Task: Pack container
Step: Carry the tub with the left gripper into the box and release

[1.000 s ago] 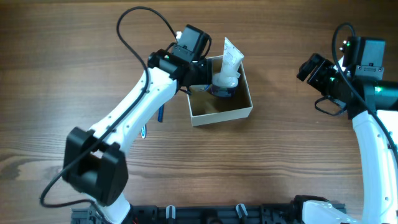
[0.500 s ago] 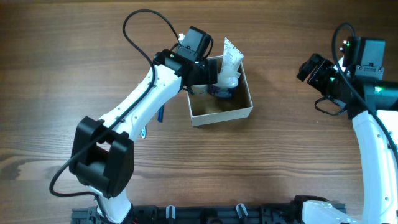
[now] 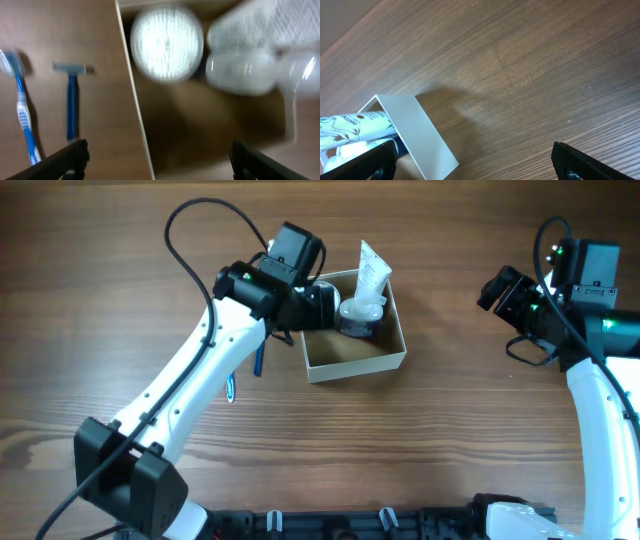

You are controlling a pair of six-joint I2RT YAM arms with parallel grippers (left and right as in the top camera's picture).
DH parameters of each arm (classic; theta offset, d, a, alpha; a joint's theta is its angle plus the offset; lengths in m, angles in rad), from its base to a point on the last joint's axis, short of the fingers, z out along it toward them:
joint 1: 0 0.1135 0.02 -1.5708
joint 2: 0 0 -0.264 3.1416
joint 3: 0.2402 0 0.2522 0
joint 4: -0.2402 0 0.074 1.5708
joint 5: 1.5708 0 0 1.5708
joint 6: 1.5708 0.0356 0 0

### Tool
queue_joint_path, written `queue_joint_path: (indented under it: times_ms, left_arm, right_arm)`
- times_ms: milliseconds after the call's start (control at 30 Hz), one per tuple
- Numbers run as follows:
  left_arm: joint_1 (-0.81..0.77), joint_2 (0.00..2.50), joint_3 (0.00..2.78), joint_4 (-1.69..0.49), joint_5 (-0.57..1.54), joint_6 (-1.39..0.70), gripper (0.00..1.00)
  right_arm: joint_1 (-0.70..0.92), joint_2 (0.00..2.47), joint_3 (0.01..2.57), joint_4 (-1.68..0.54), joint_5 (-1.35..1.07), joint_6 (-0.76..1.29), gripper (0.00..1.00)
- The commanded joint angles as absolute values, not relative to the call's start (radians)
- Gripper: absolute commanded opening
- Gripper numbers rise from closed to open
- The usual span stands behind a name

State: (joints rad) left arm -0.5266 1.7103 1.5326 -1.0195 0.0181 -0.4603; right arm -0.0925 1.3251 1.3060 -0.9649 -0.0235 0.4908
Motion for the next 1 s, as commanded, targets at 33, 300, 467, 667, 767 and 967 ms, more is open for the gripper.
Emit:
queue_joint_path:
  times_ms: [33,300,467,667,767,967]
  left_arm:
    - [-0.576,1.729,1.518,-1.091,0.058,-0.501,0.89]
    - [-0.574,1.780,1.417,-1.012,0.012,-0.548,0.72]
    - [-0.573,1.819,1.391,-0.964,-0.017,-0.548,0.61]
    - [-0.573,1.858,1.389,-0.957,-0.056,-0.547,0.31]
    - [-0.572,1.855,1.389,-0.958,-0.096,-0.511,0.26]
    - [-0.532,1.855,1.390,-0.979,-0.133,-0.435,0.17]
  right_arm:
    - [-0.095,1.335,1.324,-0.965,-0.035,0.499,1.00]
    - [-0.095,1.335,1.324,-0.965,-0.035,0.499,1.00]
    - [-0.095,1.335,1.324,-0.965,-0.035,0.499,1.00]
    - [-0.095,1.335,1.324,-0.965,-0.036,0.499,1.00]
    - [-0.095,1.335,1.324,-0.965,-0.035,0.499,1.00]
    - [-0.095,1.335,1.324,-0.965,-0.036,0.499,1.00]
